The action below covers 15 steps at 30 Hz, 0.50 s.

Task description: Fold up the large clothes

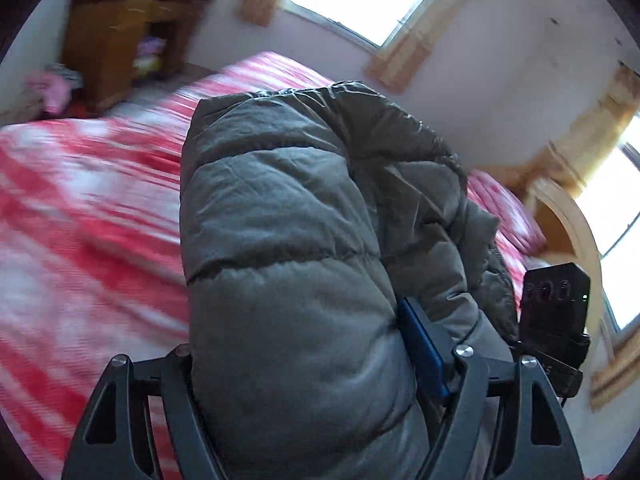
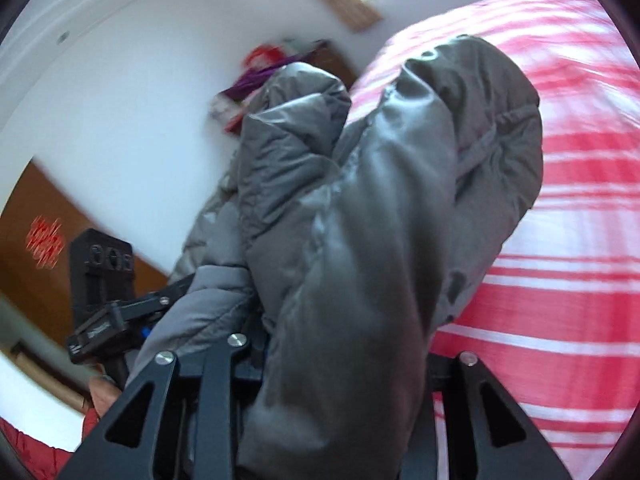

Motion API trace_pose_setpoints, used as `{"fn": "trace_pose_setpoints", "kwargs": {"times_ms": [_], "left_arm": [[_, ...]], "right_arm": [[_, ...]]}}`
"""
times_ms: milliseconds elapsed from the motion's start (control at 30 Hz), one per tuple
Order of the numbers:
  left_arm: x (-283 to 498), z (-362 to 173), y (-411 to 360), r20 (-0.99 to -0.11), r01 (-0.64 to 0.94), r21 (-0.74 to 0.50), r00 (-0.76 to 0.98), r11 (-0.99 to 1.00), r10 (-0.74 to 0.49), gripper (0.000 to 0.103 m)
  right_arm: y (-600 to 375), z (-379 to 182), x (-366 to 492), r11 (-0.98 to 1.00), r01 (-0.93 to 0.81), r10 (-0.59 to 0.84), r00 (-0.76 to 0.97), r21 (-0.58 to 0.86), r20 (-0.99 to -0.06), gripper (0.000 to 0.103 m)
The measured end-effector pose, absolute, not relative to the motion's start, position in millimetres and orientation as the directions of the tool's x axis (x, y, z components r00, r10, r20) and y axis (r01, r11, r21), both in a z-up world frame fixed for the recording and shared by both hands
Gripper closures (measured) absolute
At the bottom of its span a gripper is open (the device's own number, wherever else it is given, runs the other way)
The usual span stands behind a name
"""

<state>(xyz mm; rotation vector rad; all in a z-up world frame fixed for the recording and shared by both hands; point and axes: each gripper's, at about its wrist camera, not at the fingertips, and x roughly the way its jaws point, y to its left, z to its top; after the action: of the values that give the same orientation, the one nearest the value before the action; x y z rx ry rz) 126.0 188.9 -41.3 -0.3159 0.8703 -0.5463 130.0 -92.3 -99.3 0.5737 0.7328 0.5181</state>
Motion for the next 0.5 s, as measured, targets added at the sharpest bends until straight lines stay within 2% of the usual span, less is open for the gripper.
{"fn": "trace_pose_setpoints", "kwargs": {"times_ms": [267,400,500], "left_arm": [[124,-25,310,-0.625,0.08,-0.387,0.71,0.919,-0.325,0.027],[135,-42,335,-0.65,0.003,-0.328,0.725,0.945,-0.228,0.027],[149,-65,345,-0.695,-0.059,-0.288,0.699,0.956,-0.166,0.026]], "right_arm": [[59,-77,208,0.621,-0.461,0.773,0.491,0.634,-0.401,0.069],[111,-90,236,0.564,-0.506,0.821,0.423,0.652,-0.383,0.069],[134,-114,251,0.56,-0.493,0.826,0.394,0.665,-0.403,0.069]]}}
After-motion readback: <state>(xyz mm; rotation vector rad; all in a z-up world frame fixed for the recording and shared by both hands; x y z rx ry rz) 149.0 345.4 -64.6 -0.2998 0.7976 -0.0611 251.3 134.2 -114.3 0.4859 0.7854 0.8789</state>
